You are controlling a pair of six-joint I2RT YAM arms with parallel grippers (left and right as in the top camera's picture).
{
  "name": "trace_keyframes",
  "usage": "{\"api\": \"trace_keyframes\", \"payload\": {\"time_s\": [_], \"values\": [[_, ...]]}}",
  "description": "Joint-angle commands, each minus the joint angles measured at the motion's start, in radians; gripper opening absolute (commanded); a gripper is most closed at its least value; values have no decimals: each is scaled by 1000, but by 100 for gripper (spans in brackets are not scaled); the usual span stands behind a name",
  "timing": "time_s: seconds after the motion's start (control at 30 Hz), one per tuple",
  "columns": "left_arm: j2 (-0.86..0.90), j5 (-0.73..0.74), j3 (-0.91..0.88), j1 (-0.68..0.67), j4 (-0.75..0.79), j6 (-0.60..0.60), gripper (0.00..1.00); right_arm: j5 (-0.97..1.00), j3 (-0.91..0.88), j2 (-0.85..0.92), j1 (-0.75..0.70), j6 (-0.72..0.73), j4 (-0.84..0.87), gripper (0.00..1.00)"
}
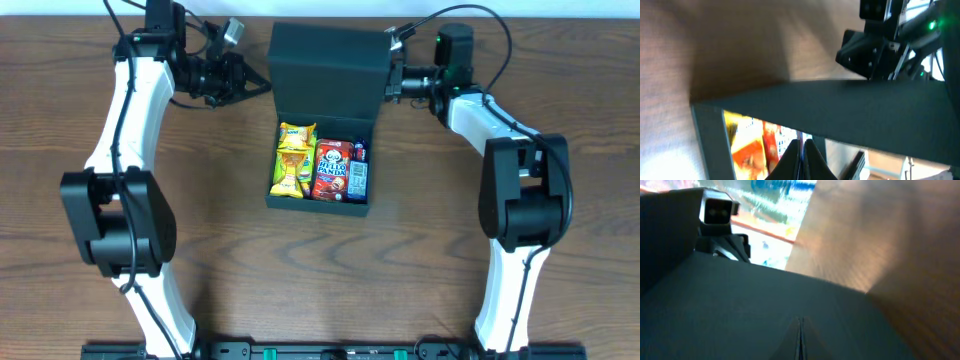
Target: Pack container
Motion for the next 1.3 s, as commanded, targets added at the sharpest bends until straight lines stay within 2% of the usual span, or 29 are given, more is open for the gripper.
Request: {"api": "trace_keyframes", "payload": {"time_s": [0.0,0.27,0.4,0.6,0.97,1.1,1.27], "values": [[-63,-72,16,1,-57,93,6,-56,17,-37,29,-89,-77,2],[-92,-176,16,1,-153,107,6,30,17,-37,34,-265,-364,2],[-92,-185,16,1,-168,110,6,79,17,-37,32,-305,-441,2],[-92,-290,16,2,-222,109,6,183,17,-44,27,-323,-493,2],[-92,-433,12,2,-264,110,6,632,17,-275,3,-401,-699,1],[-92,-433,11,2,-265,110,6,940,17,-378,15,-400,-874,1],[-92,-433,11,1,-268,109,6,1028,4,-378,35,-386,-1017,1]]}}
